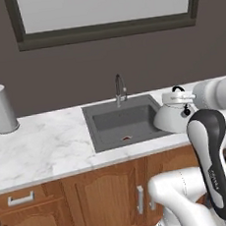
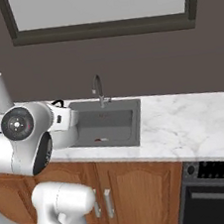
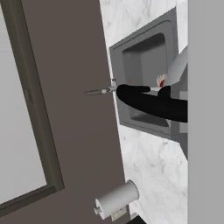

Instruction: Open the cabinet, pick the kettle from the cabinet, and place it in the sink.

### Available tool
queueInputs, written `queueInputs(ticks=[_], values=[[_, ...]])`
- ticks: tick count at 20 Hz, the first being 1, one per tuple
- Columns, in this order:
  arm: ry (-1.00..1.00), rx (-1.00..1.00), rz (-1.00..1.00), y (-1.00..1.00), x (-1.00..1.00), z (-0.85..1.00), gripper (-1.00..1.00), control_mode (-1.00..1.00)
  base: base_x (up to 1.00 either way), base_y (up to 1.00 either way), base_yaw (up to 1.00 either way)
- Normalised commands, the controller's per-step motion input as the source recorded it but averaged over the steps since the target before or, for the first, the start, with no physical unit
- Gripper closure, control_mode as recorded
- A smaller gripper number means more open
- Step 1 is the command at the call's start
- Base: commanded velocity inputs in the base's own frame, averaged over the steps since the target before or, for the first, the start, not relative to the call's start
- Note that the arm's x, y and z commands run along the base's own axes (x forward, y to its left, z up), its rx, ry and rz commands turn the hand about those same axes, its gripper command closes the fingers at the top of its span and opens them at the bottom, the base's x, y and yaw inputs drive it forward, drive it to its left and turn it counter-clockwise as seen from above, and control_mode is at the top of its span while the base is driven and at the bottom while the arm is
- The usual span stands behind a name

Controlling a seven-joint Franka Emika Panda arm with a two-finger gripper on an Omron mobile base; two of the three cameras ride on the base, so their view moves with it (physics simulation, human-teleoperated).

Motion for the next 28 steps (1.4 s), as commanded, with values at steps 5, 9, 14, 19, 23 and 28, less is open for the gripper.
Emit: queueInputs(ticks=[5, 9, 14, 19, 23, 28], values=[[0.00, 0.00, 0.00, 0.00, 0.00, 0.00, 1.00, 1.00, 0.32, -0.42, 0.11], [0.00, 0.00, 0.00, 0.00, 0.00, 0.00, 1.00, 1.00, 0.33, -0.41, 0.11], [0.00, 0.00, 0.00, 0.00, 0.00, 0.00, 1.00, 1.00, 0.28, -0.47, 0.05], [0.00, 0.00, 0.00, 0.00, 0.00, 0.00, 1.00, 1.00, 0.14, -0.44, 0.01], [0.00, 0.00, 0.00, 0.00, 0.00, 0.00, 1.00, 1.00, 0.00, -0.06, -0.01], [0.00, 0.00, 0.00, 0.00, 0.00, 0.00, 1.00, 1.00, 0.00, 0.00, 0.00]])
